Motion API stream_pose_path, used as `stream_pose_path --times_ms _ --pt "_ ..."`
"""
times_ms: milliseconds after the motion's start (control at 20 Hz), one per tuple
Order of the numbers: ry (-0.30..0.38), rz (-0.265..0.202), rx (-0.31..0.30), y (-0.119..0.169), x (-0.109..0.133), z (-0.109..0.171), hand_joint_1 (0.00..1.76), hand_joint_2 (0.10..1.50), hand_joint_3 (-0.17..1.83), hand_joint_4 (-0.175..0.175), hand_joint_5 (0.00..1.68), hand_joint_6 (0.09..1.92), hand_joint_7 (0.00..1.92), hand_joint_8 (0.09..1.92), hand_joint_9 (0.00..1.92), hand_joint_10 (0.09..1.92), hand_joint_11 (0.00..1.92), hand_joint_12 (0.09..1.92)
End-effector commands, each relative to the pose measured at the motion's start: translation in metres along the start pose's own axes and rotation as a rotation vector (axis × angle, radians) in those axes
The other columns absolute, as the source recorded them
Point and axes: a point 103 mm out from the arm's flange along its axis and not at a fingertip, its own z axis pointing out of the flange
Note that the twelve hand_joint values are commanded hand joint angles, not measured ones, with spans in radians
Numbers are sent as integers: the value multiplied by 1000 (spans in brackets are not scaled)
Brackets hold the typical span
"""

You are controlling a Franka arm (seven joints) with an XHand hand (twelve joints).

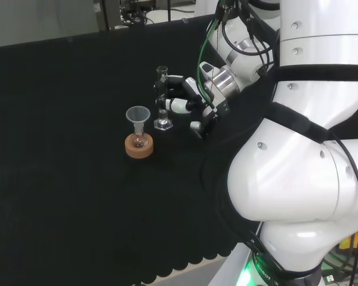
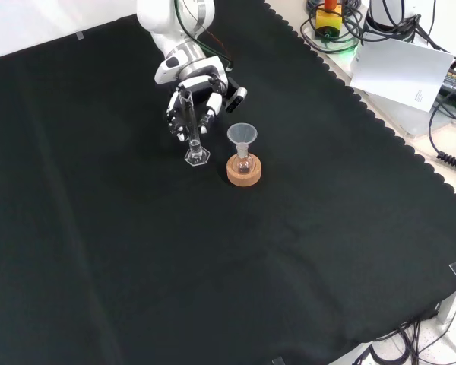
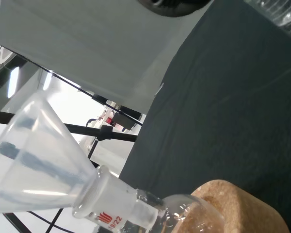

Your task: Pick up the graduated cylinder.

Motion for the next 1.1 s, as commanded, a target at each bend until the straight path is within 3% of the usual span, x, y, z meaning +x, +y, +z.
stream_pose_path --times_ms 50,300,400,550,750,900,1100 --pt "-13 -1 3 1 3 1 1173 1074 -102 -82 1082 759 920 621 1215 215 1068 899" --pt "-31 1 -3 1 3 2 1173 1072 -76 -115 1141 741 966 615 1238 201 1113 870" --pt "-55 5 -3 1 4 1 1185 1059 -88 -126 1194 655 1029 600 1267 193 1161 841" --pt "-122 13 6 2 7 -1 1275 1026 -26 -168 1197 638 1185 625 1359 163 1253 787" --pt "-200 -2 27 4 14 -6 1302 989 -7 -175 1272 499 1306 471 1466 90 1318 721" --pt "-252 -23 33 7 22 -15 1388 990 0 -175 1215 594 1116 821 1516 87 1320 714" --pt "-293 -33 47 11 30 -28 1407 987 -1 -175 1213 597 1094 863 1530 87 1316 719"
